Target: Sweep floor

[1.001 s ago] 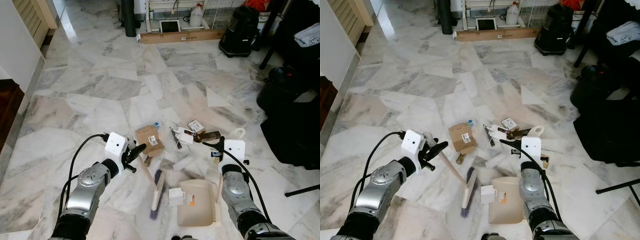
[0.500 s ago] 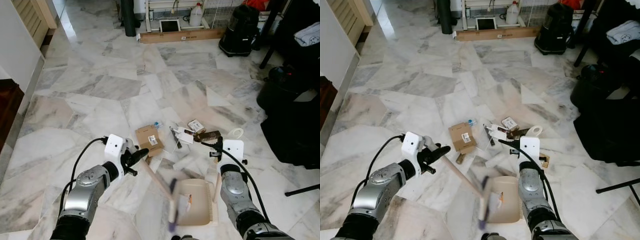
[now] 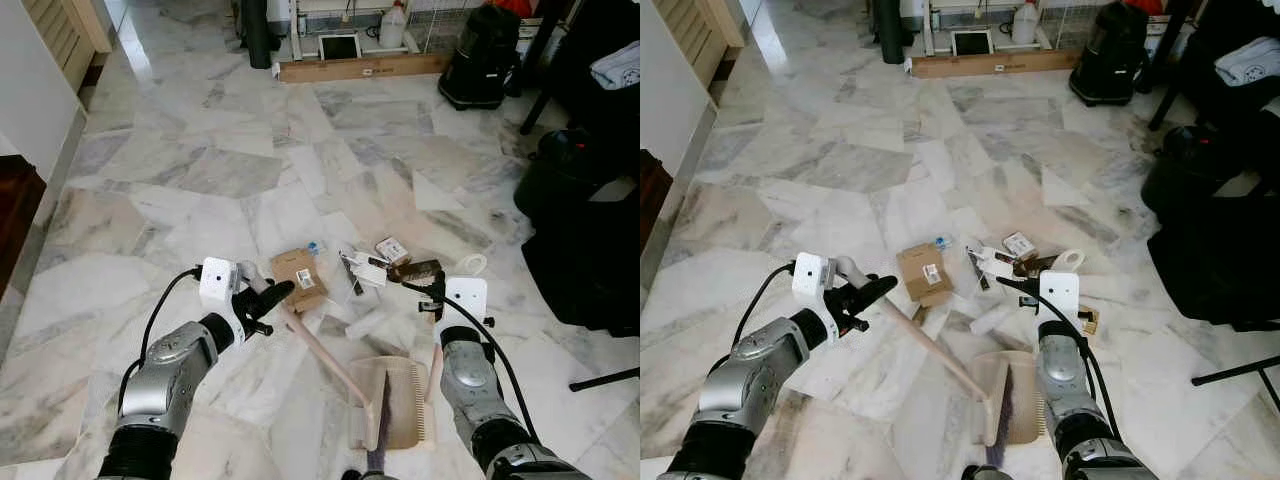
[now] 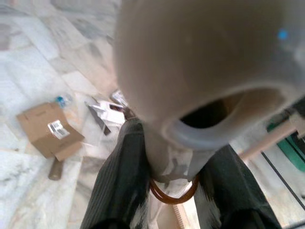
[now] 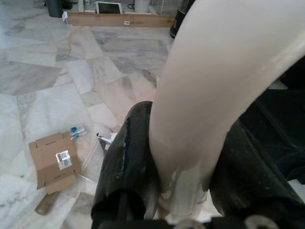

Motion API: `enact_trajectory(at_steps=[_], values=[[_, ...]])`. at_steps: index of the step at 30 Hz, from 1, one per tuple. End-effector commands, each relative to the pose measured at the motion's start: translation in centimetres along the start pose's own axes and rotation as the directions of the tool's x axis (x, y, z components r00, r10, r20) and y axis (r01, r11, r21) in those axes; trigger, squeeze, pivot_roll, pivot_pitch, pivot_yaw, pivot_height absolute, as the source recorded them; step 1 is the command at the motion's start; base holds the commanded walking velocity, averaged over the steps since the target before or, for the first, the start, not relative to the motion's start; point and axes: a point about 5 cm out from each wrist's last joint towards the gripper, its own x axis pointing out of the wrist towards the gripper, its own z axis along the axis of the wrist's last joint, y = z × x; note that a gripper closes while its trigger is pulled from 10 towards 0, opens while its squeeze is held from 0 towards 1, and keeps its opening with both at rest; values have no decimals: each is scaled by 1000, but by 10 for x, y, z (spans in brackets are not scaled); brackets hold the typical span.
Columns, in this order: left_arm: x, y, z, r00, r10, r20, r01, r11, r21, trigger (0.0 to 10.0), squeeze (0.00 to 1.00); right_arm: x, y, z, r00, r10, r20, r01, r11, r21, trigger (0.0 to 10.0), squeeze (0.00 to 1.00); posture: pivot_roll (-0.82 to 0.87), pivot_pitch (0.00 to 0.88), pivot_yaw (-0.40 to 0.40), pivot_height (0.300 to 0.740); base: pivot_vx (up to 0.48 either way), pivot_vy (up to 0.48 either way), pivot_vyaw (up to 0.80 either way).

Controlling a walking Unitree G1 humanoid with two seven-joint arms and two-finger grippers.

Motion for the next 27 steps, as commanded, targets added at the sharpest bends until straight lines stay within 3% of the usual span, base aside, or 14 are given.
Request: enact_trajectory(at_steps=[1,3,9,13,17,22,27], values=[[0,2,25,992,25,121,-30,999,40,10000,0,-14,11,-25,991,41,-129,-37,999,29,10000,0,87,173,11,740,0,0,0],[-1,7,34,984,64,166,-73,996,48,10000,0,-14,10,-25,991,42,-130,-39,999,28,10000,0,89,173,10,740,0,0,0],[-4,10,31,986,81,145,-95,990,99,10000,0,-15,13,-26,990,48,-134,-45,998,32,10000,0,93,166,12,740,0,0,0],[-9,15,24,989,108,104,-126,973,192,10000,0,-15,11,-25,991,34,-132,-27,998,58,10000,0,99,163,12,740,0,0,0],[-12,16,18,993,101,60,-112,966,233,10000,0,-13,3,-27,984,-28,-176,64,976,206,10000,0,106,158,12,740,0,0,0],[-14,16,14,996,89,28,-93,963,254,10000,0,-12,2,-26,986,-30,-165,62,980,191,10000,0,102,160,13,740,0,0,0],[-18,12,1,996,36,-85,-6,945,327,10000,0,-12,2,-27,986,-29,-167,59,981,182,10000,0,104,165,13,740,0,0,0]])
